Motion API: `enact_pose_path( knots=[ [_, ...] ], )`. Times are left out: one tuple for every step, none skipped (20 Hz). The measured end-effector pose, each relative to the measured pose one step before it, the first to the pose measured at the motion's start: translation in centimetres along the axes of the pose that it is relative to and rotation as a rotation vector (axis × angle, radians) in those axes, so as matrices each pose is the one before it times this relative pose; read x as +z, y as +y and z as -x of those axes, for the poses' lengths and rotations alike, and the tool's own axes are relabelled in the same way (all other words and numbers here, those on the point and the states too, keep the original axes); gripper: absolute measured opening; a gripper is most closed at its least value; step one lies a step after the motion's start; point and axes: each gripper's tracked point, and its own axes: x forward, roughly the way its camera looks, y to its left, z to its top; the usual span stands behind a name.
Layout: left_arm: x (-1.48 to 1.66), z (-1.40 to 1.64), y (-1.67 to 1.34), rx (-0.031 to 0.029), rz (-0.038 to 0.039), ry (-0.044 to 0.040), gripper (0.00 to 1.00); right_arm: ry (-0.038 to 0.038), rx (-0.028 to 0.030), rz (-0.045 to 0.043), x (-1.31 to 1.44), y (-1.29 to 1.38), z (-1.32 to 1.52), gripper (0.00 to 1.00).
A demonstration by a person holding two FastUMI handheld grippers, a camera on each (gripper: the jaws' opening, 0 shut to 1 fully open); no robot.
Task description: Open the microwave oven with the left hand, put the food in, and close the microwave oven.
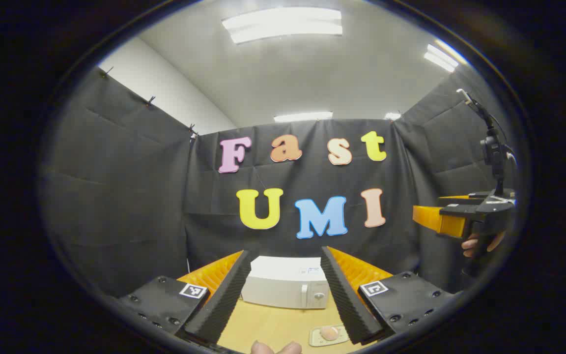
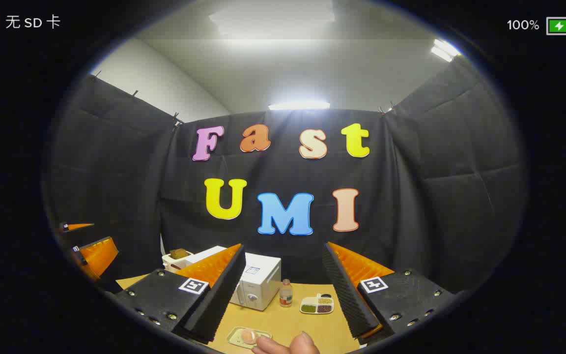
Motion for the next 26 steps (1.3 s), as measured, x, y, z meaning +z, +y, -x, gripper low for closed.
enact_pose_path(
  knots=[
    [0.169,0.026,-0.102,-0.00131,-0.00178,-0.00959,0.96,-0.00406,-0.00571,0.00116,0.216,-0.235,0.099,0.96],
    [0.144,-0.035,-0.203,-0.00297,-0.00063,-0.00200,0.96,-0.00495,-0.00729,0.00606,0.128,-0.338,0.096,0.96],
    [-0.427,0.053,-0.273,-0.00581,-0.00006,0.00479,0.96,-0.00109,-0.00511,0.00701,0.030,-0.201,0.054,0.96],
    [-0.162,-0.056,-0.201,-0.00669,0.00064,0.00515,0.97,0.00045,-0.00169,0.00664,-0.159,-0.095,0.146,0.96],
    [-0.221,-0.203,-0.280,-0.00645,-0.00140,0.00363,0.98,0.00248,-0.00577,0.00493,0.003,-0.238,0.047,0.96],
    [0.001,-0.211,-0.119,-0.00506,-0.00417,0.00105,0.96,-0.00209,-0.00394,0.00313,-0.115,-0.208,0.094,0.96],
    [-0.123,-0.217,-0.021,-0.00188,-0.00751,0.00205,0.97,-0.00213,-0.00629,0.00145,0.118,-0.297,0.125,0.96],
    [0.084,-0.213,-0.070,-0.00282,-0.00624,0.00106,0.98,0.00187,-0.00818,0.00151,-0.221,-0.345,-0.015,0.96],
    [-0.162,-0.181,-0.290,-0.00554,-0.00235,0.00021,0.97,0.00261,-0.00640,0.00077,-0.100,-0.364,-0.110,0.96],
    [0.089,-0.229,-0.172,-0.00356,-0.00001,-0.00155,0.97,0.00459,-0.00545,-0.00040,-0.209,-0.323,-0.147,0.96],
    [-0.177,-0.092,-0.258,-0.00400,0.00135,0.00074,0.98,0.00442,-0.00408,-0.00158,-0.020,-0.295,-0.109,0.96],
    [0.056,-0.198,-0.291,-0.00414,0.00134,0.00169,0.97,0.00105,-0.00349,-0.00234,-0.021,-0.278,0.044,0.96],
    [-0.276,-0.256,-0.278,-0.00448,-0.00070,0.00369,0.97,0.00139,-0.00493,-0.00134,-0.042,-0.339,-0.109,0.96],
    [-0.077,-0.259,-0.334,-0.00474,-0.00224,0.00255,0.97,0.00386,-0.00276,0.00006,-0.144,-0.273,-0.143,0.96],
    [-0.180,-0.192,-0.411,-0.00494,-0.00364,0.00202,0.97,0.00503,-0.00226,0.00035,-0.135,-0.292,-0.088,0.96],
    [0.039,-0.243,-0.349,-0.00354,-0.00527,0.00063,0.98,0.00211,-0.00295,0.00043,-0.121,-0.387,-0.108,0.96],
    [-0.135,-0.241,-0.358,-0.00270,-0.00611,-0.00102,0.97,0.00089,-0.00166,0.00291,-0.052,-0.299,-0.172,0.96],
    [-0.053,-0.231,-0.418,-0.00317,-0.00533,0.00106,0.97,0.00312,-0.00225,0.00514,-0.211,-0.280,-0.156,0.96],
    [-0.187,-0.183,-0.506,-0.00346,-0.00231,-0.00041,0.96,0.00518,-0.00348,0.00536,-0.210,-0.370,-0.171,0.96],
    [-0.034,-0.270,-0.567,-0.00601,0.00078,0.00315,0.96,0.00613,-0.00211,0.00196,-0.333,-0.454,-0.120,0.96],
    [-0.456,-0.295,-0.589,-0.00533,0.00181,0.00688,0.97,0.00472,0.00114,-0.00249,-0.203,-0.363,-0.084,0.96],
    [-0.377,-0.391,-0.597,-0.00385,0.00366,0.00833,0.97,0.00166,0.00069,-0.00397,-0.102,-0.291,-0.091,0.96],
    [-0.447,-0.335,-0.495,-0.00485,0.00556,0.00613,0.97,0.00070,0.00155,-0.00191,-0.107,-0.455,-0.143,0.96],
    [-0.322,-0.534,-0.506,-0.00374,0.00288,0.00698,0.98,-0.00069,0.00128,0.00295,-0.168,-0.520,-0.199,0.96],
    [-0.421,-0.477,-0.412,-0.00372,-0.00471,0.00552,0.98,0.00053,-0.00179,0.00616,-0.120,-0.672,-0.317,0.96],
    [-0.198,-0.529,-0.235,-0.00030,-0.00710,-0.00179,0.98,0.00106,-0.00123,0.00617,-0.200,-0.726,-0.367,0.96]
  ],
)
